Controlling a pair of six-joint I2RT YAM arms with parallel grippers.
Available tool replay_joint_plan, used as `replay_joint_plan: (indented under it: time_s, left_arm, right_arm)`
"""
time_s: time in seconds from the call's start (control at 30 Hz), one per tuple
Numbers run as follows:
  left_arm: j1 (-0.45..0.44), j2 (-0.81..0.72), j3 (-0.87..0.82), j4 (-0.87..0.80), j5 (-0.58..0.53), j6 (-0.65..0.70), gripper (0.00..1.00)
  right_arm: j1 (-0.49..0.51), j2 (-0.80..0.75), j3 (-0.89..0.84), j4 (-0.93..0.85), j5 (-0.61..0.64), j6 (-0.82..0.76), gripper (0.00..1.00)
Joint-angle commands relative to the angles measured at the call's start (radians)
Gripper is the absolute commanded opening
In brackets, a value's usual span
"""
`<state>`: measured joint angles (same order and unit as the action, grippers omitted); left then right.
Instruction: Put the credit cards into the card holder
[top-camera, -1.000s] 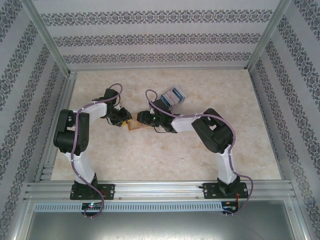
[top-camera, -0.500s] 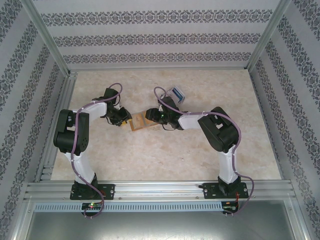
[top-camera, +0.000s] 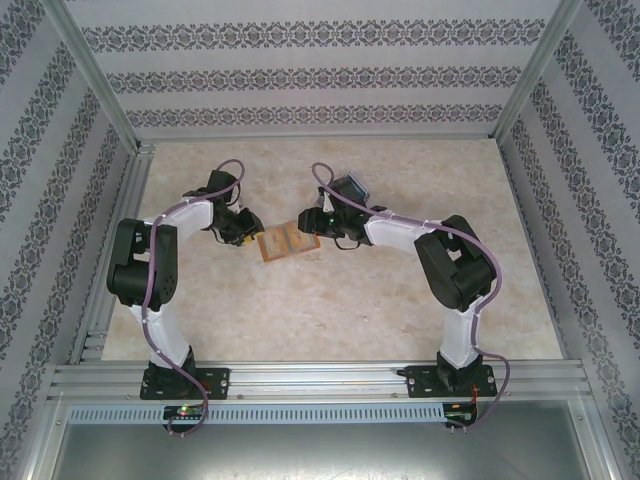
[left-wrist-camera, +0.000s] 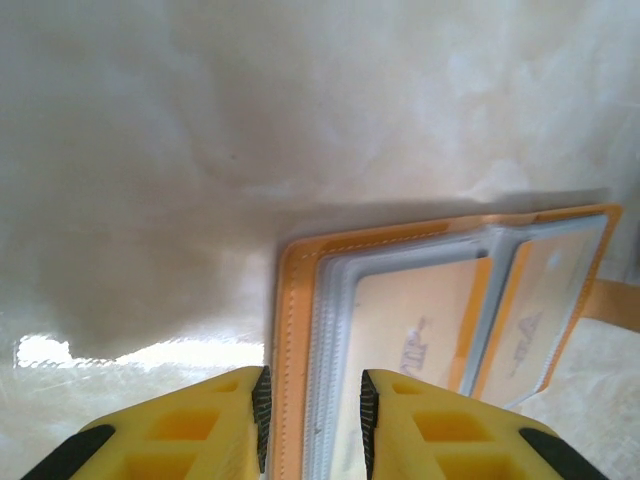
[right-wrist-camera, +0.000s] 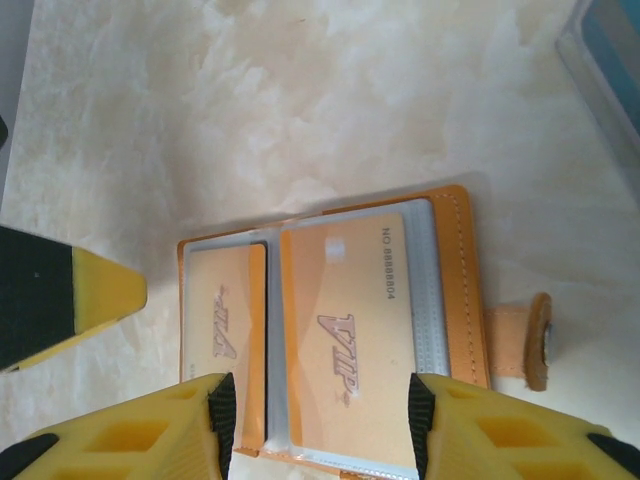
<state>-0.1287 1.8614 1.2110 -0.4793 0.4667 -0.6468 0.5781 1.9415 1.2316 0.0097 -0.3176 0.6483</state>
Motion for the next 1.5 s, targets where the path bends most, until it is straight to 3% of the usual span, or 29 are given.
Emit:
replay_joint_plan:
  time_s: [0.0,0.27,0.8,1.13,1.47]
  left_arm:
    - [0.002,-0.022,0.047,-0.033,-0.002,0.028,0.32]
    - [-0.021,-0.016,0.1,-0.044,0.028,0.011,0.32]
    - [-0.176,0.091,0.197,0.011,0.095,-0.066,0.32]
    - [-0.187,0.156,0.222,0.001,0.074,-0.08,0.3]
    - [-0.188,0.198,0.217,-0.013,0.043,-0.074,0.13]
  right_arm:
    - [-0.001,0.009,0.047,-0.114,-0.044,-0.065,0.5]
    - [-0.002,0.057,0.087,-0.167,-0.06,-0.078,0.47]
    - [-0.014,0.111,0.121,-0.195,-0.067,-0.085,0.47]
    - [-0.015,0.133,0.132,-0.201,-0.08,-0.087,0.47]
    - [-0.016,0.143,0.137,-0.2,-0.086,-0.088,0.47]
